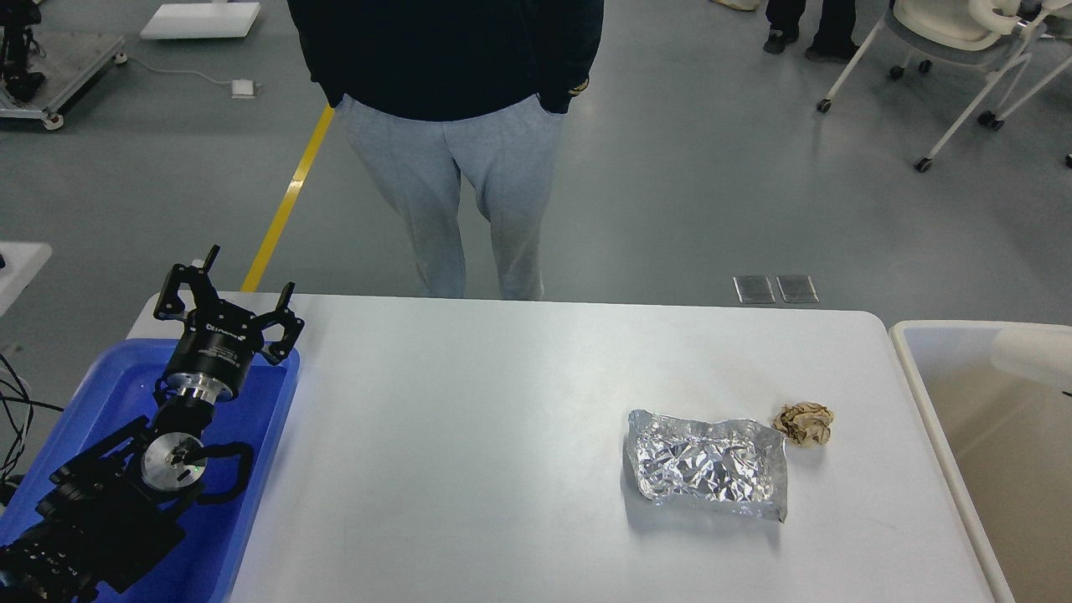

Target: Tidy desktop

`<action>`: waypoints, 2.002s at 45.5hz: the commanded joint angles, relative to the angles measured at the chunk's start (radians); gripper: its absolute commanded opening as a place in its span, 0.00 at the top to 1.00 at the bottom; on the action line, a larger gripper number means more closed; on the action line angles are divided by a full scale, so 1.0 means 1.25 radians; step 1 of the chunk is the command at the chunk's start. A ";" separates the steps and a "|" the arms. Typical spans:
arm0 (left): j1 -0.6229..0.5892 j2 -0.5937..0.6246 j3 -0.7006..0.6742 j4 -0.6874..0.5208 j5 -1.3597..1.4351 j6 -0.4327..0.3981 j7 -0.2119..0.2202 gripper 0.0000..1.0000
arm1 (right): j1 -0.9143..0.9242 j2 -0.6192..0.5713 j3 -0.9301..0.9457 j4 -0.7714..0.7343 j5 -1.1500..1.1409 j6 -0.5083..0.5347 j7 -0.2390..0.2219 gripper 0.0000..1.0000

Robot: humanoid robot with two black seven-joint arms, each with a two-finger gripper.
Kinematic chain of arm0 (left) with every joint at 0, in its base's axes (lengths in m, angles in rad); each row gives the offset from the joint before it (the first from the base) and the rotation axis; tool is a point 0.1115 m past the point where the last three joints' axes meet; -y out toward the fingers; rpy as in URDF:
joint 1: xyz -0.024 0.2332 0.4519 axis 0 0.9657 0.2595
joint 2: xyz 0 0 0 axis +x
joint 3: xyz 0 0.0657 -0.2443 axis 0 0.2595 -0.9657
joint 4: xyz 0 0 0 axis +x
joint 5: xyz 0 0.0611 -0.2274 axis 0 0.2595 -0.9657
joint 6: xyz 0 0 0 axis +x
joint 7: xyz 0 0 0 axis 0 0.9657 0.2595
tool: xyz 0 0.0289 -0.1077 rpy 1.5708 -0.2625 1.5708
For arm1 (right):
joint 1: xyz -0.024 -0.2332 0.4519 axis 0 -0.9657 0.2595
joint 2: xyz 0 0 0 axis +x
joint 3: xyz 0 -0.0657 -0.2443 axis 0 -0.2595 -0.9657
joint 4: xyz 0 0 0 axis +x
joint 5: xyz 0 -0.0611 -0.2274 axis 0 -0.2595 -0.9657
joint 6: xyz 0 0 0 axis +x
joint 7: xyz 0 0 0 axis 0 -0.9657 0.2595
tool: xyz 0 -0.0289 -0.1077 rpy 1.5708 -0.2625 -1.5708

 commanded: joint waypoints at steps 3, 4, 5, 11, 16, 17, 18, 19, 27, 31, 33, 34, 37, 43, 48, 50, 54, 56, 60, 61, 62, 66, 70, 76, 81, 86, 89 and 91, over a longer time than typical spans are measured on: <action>-0.001 0.000 0.000 0.000 0.000 0.000 0.000 0.00 | -0.108 0.169 0.011 -0.220 0.111 -0.007 0.006 1.00; 0.001 0.000 0.000 0.000 0.000 0.000 0.000 0.00 | -0.112 0.180 0.013 -0.236 0.115 -0.007 0.006 1.00; -0.001 0.000 0.000 0.000 0.000 0.000 0.000 0.00 | -0.115 0.190 0.013 -0.251 0.118 -0.007 0.005 1.00; 0.001 0.000 0.000 0.000 0.000 0.000 0.000 0.00 | -0.127 0.255 0.013 -0.343 0.126 -0.008 0.003 1.00; -0.001 0.000 0.000 0.000 0.000 0.000 0.000 0.00 | -0.142 0.324 0.013 -0.446 0.136 -0.014 0.003 1.00; 0.001 0.000 0.000 0.000 0.000 0.000 0.000 0.00 | -0.144 0.340 0.013 -0.470 0.136 -0.017 0.003 1.00; 0.001 0.000 0.000 0.000 0.000 0.000 0.000 0.00 | -0.145 0.357 0.015 -0.494 0.136 -0.018 0.005 1.00; -0.001 0.000 0.000 0.000 0.000 0.000 0.000 0.00 | -0.148 0.373 0.018 -0.519 0.136 -0.018 0.003 1.00; 0.001 0.000 0.000 0.000 0.000 0.000 0.000 0.00 | -0.159 0.455 0.032 -0.651 0.134 -0.014 0.002 1.00; -0.001 0.000 0.000 0.000 0.000 0.000 0.000 0.00 | -0.158 0.473 0.034 -0.672 0.133 -0.018 0.000 1.00; -0.001 0.000 0.000 0.000 0.000 0.000 0.000 0.00 | -0.158 0.479 0.034 -0.684 0.133 -0.021 -0.003 1.00; 0.001 0.000 0.000 0.000 0.000 0.000 0.000 0.00 | -0.158 0.482 0.034 -0.691 0.133 -0.024 -0.004 1.00; -0.001 0.000 0.000 0.000 0.000 0.000 0.000 0.00 | -0.153 0.503 0.047 -0.715 0.134 -0.056 -0.030 1.00; 0.001 0.000 0.000 0.000 0.000 0.000 0.000 0.00 | -0.153 0.518 0.090 -0.715 0.133 -0.093 -0.063 1.00; 0.001 0.000 0.000 0.000 0.000 0.000 0.000 0.00 | -0.153 0.532 0.096 -0.715 0.133 -0.107 -0.063 1.00; 0.001 0.000 0.000 0.000 0.000 0.000 0.000 0.00 | -0.153 0.533 0.097 -0.715 0.133 -0.115 -0.063 1.00; 0.001 0.000 0.000 0.000 0.000 0.000 0.000 0.00 | -0.151 0.533 0.100 -0.716 0.134 -0.129 -0.063 1.00; 0.001 0.000 0.000 0.000 0.000 0.000 0.000 0.00 | -0.149 0.532 0.100 -0.716 0.134 -0.133 -0.063 1.00; 0.001 0.000 0.000 0.000 0.000 0.000 0.000 0.00 | -0.143 0.529 0.097 -0.719 0.133 -0.142 -0.063 1.00; 0.001 0.000 0.000 0.000 0.000 0.000 0.000 0.00 | -0.140 0.529 0.097 -0.719 0.133 -0.144 -0.062 1.00; 0.001 0.000 0.000 0.001 0.000 0.000 0.000 0.00 | -0.137 0.528 0.097 -0.719 0.133 -0.148 -0.062 0.90; 0.001 0.000 0.000 0.000 0.000 0.000 0.000 0.00 | -0.128 0.521 0.096 -0.721 0.133 -0.159 -0.060 0.16; 0.001 0.000 0.000 0.000 0.000 0.000 0.000 0.00 | -0.127 0.518 0.096 -0.742 0.132 -0.174 -0.060 0.02; -0.001 0.000 0.000 0.000 0.000 0.000 0.000 0.00 | -0.127 0.518 0.095 -0.748 0.132 -0.167 -0.060 0.01; 0.001 0.000 0.000 0.000 0.000 0.000 0.000 0.00 | -0.123 0.514 0.097 -0.748 0.132 -0.165 -0.062 0.01; -0.001 0.000 0.000 0.000 0.000 0.000 0.000 0.00 | -0.124 0.514 0.085 -0.750 0.121 -0.171 -0.059 0.01; -0.001 0.000 0.000 0.000 0.000 0.000 0.000 0.00 | -0.123 0.516 0.081 -0.750 0.121 -0.170 -0.059 0.01; 0.001 0.000 0.000 0.000 0.000 0.000 0.000 0.00 | -0.123 0.517 0.084 -0.748 0.121 -0.165 -0.059 0.01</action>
